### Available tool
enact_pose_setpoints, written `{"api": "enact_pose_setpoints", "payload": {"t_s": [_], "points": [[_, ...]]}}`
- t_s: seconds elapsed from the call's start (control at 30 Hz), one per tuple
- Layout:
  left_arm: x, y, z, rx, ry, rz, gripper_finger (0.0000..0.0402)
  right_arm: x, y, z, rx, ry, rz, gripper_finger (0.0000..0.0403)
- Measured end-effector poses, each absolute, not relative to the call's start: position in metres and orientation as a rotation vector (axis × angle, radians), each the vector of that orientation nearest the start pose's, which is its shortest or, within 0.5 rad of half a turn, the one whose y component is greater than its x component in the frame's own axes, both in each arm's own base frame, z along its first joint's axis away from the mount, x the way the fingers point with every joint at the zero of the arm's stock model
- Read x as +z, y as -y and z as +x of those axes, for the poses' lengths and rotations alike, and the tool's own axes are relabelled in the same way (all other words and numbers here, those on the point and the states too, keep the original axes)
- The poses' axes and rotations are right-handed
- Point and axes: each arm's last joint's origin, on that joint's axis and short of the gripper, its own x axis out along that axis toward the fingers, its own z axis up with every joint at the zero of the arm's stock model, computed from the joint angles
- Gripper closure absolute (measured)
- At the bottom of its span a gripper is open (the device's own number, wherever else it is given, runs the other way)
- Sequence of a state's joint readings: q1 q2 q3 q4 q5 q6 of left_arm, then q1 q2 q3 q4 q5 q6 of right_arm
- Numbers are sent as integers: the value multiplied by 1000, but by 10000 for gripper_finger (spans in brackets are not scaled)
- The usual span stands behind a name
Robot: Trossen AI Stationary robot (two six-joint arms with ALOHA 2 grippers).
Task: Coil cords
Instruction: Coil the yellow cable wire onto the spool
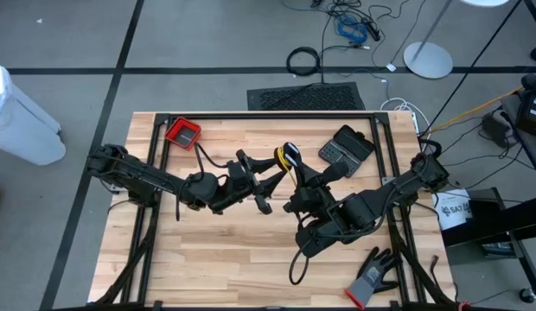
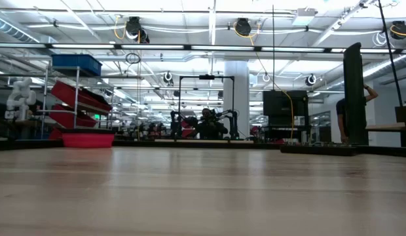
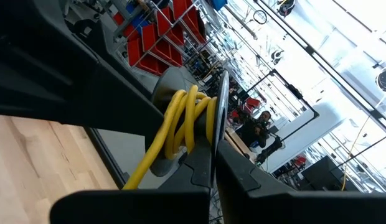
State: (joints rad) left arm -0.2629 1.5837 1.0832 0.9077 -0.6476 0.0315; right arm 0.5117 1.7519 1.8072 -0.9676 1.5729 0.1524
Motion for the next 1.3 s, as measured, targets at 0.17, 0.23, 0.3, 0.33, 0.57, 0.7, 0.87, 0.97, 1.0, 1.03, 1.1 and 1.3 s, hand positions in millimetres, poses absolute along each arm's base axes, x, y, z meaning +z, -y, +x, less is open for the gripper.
{"api": "enact_pose_setpoints", "payload": {"t_s": [0.17, 0.23, 0.3, 0.33, 0.57, 0.7, 0.87, 0.97, 1.0, 1.03, 1.1, 1.3], "points": [[339, 74, 343, 387, 365, -151, 203, 383, -146, 320, -1007, -401, -687, 403], [339, 72, 343, 391, 369, -152, 203, 382, -146, 321, -1009, -406, -695, 403], [340, 70, 344, 399, 374, -153, 203, 381, -145, 324, -1013, -413, -702, 403], [340, 68, 344, 406, 376, -154, 203, 380, -145, 326, -1015, -417, -707, 403], [340, 66, 344, 421, 379, -157, 206, 377, -145, 333, -1029, -440, -745, 403], [340, 66, 344, 422, 377, -148, 223, 377, -145, 333, -1025, -441, -745, 403], [340, 67, 344, 419, 372, -122, 267, 377, -145, 333, -1020, -442, -743, 403], [340, 67, 344, 421, 367, -102, 304, 377, -145, 333, -1021, -443, -745, 403], [340, 67, 344, 423, 364, -95, 316, 377, -145, 333, -1022, -444, -749, 403], [340, 67, 344, 426, 362, -85, 329, 377, -146, 333, -1024, -443, -750, 403], [340, 66, 344, 438, 358, -76, 355, 377, -146, 333, -1025, -444, -755, 403], [340, 66, 344, 453, 353, -52, 395, 377, -146, 333, -1022, -454, -772, 400]]}}
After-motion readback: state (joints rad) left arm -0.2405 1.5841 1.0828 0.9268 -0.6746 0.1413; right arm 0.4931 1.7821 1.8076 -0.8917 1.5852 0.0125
